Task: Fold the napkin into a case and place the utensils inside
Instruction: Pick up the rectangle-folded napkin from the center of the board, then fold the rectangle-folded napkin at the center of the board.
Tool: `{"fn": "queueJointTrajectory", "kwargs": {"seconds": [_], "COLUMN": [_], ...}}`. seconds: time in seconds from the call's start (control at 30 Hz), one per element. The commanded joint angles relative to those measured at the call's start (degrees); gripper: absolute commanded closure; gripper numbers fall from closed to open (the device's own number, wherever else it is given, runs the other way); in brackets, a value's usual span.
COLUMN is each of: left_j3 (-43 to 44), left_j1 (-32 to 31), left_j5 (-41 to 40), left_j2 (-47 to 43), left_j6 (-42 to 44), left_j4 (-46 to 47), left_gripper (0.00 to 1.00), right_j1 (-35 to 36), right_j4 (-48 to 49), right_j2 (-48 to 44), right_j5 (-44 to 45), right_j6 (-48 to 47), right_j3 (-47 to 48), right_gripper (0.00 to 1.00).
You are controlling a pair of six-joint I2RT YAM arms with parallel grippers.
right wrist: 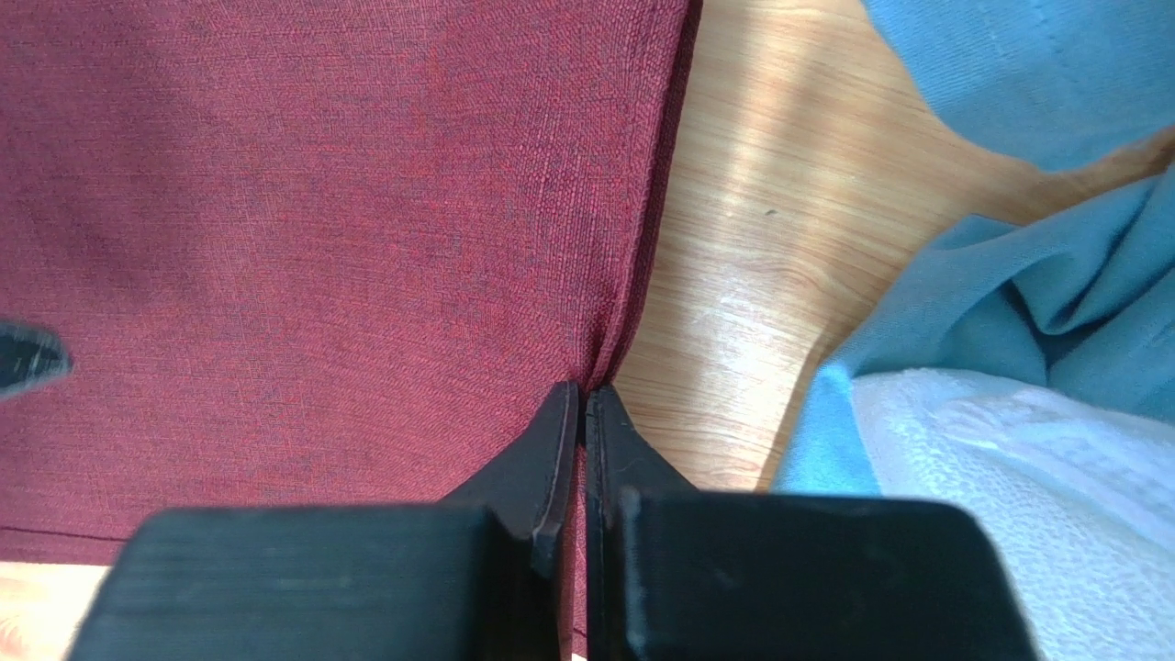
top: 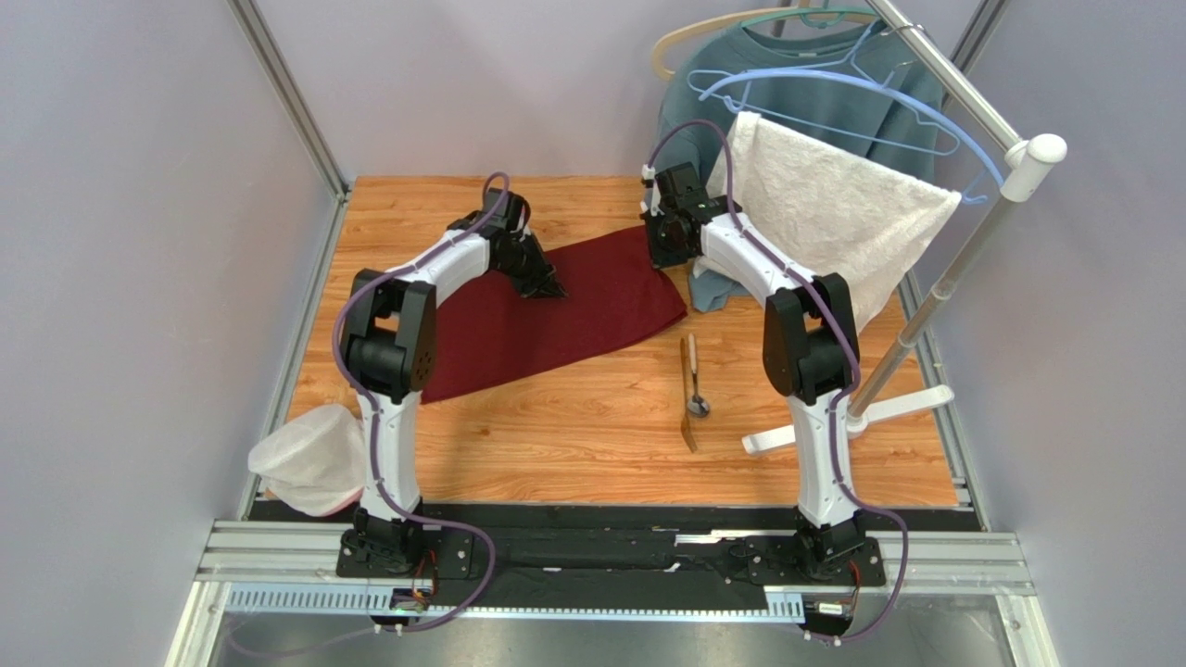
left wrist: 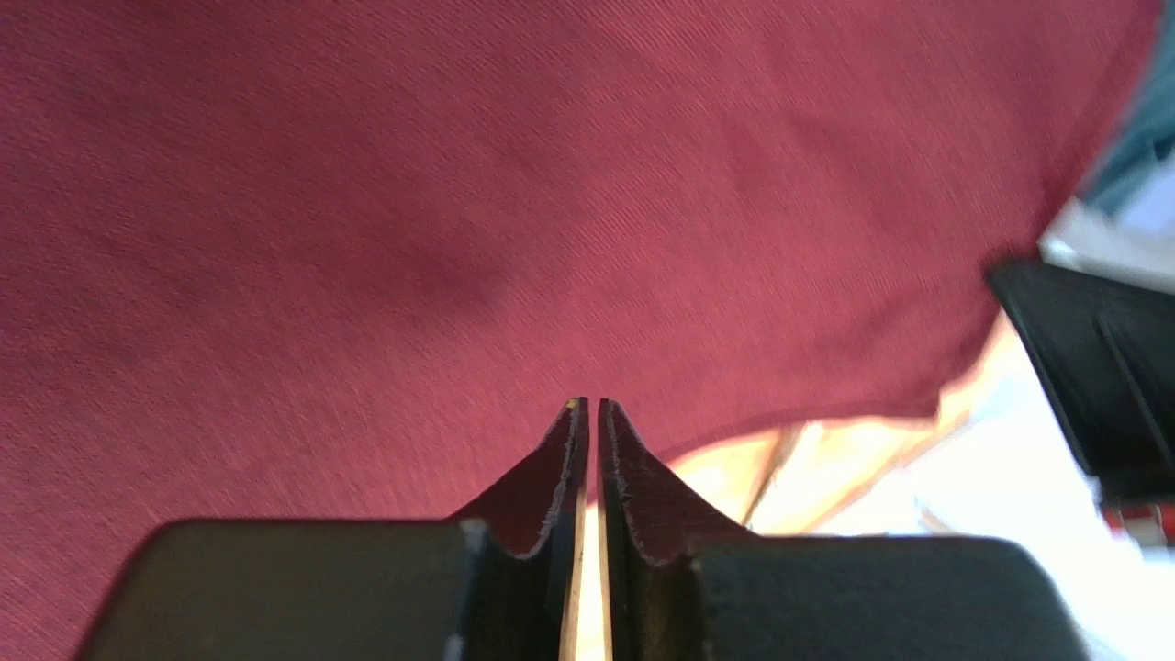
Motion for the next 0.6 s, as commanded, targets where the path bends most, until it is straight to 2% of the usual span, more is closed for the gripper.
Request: {"fn": "queueJointTrajectory", "kwargs": {"seconds": [0.0, 0.13, 0.23, 0.47, 0.57], "left_j3": [6.55, 11.74, 13.5, 14.83, 15.96], "left_j1": [-0.34, -0.78, -1.48, -3.42, -4.38], "left_j5": [-6.72, -8.75, -7.88, -2.51, -1.98], "left_j2": [3.46, 9.77, 12.42, 15.15, 14.72], "left_j6": [-3.84, -8.41, -10.96, -15.79, -15.1], "left_j4": [-5.76, -10.42, -11.22, -3.58, -2.69], "left_gripper": [0.91, 0.97, 0.97, 0.94, 0.94], "right_j1": [-0.07, 0.02, 0.72, 3.36, 3.62], "right_j4": [1.52, 1.69, 1.7, 2.4, 2.93], "right_j2": [-3.27, -5.02, -6.78, -10.21, -11.0], "right_j5": [1.49, 0.79, 0.35, -3.16, -4.48], "right_j6": [-1.38, -1.38, -1.38, 0.37, 1.07], "right_j3": [-0.28, -0.55, -0.55, 0.07, 0.24], "right_gripper": [1.0, 1.0, 1.0, 1.0, 1.0]}}
